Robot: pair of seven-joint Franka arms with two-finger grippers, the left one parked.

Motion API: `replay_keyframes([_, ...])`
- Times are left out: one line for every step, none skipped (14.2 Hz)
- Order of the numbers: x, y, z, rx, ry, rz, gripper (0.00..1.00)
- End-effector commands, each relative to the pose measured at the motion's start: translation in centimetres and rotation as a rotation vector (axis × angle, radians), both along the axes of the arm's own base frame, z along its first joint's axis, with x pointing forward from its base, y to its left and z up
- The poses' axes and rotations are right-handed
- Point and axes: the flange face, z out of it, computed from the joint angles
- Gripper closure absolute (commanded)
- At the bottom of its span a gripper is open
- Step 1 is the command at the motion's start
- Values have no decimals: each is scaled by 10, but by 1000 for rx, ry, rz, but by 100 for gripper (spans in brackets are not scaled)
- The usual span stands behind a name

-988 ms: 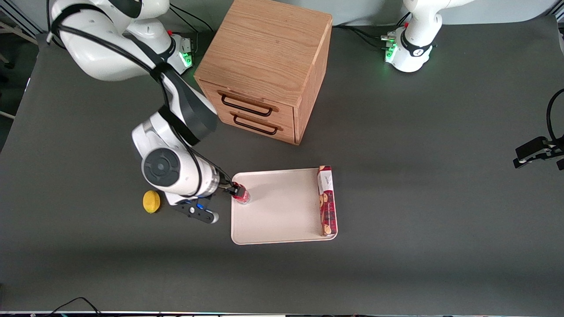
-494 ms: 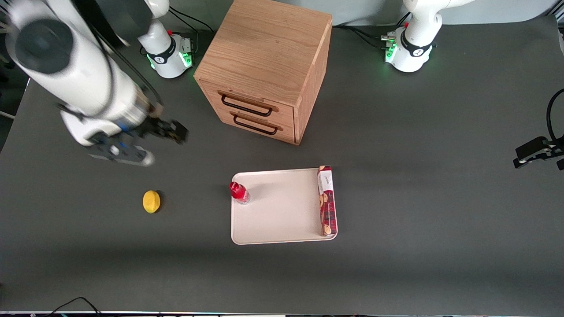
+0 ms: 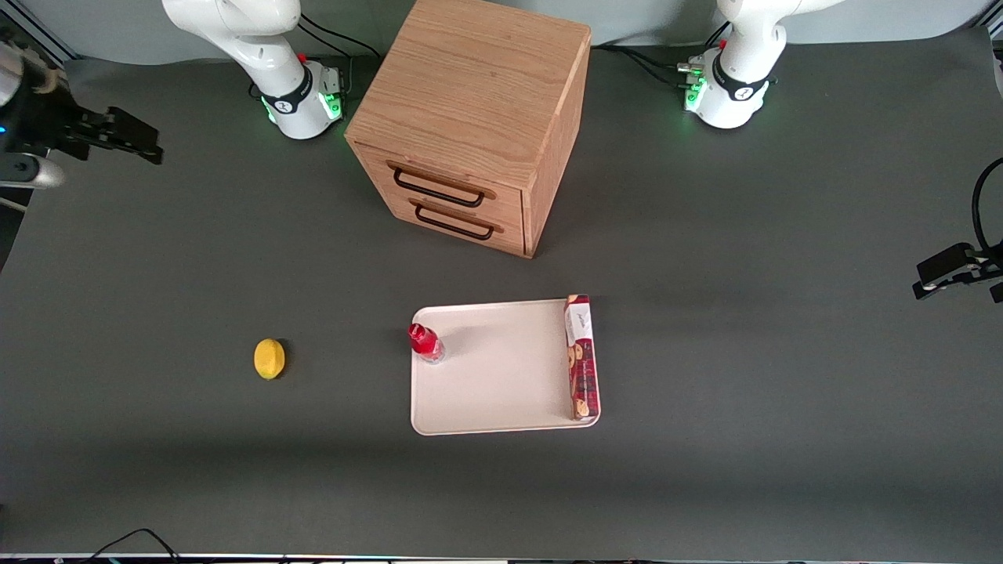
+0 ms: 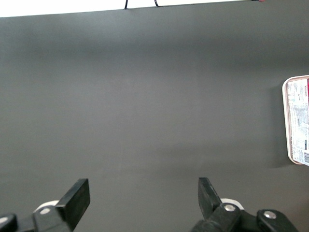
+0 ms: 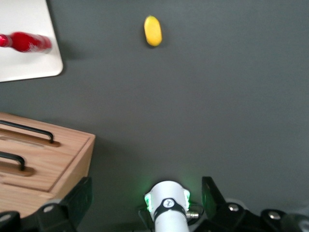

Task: Place coke bottle on tray

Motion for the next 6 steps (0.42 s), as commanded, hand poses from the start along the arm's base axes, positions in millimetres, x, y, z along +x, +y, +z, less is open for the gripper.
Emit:
replay_keyframes([-49,-7,-49,12,-32,16,0])
replay_keyframes([-47,-7,-51,13,-29,16,0])
replay_keyframes([-43,-6,-46,16,-38,17,0])
replay_keyframes([-34,-7,-44,17,-38,14,0])
replay_keyframes([-27,-10,-43,20,-40,10,0])
replay_keyframes([-23,-15,-41,25,-42,3,0])
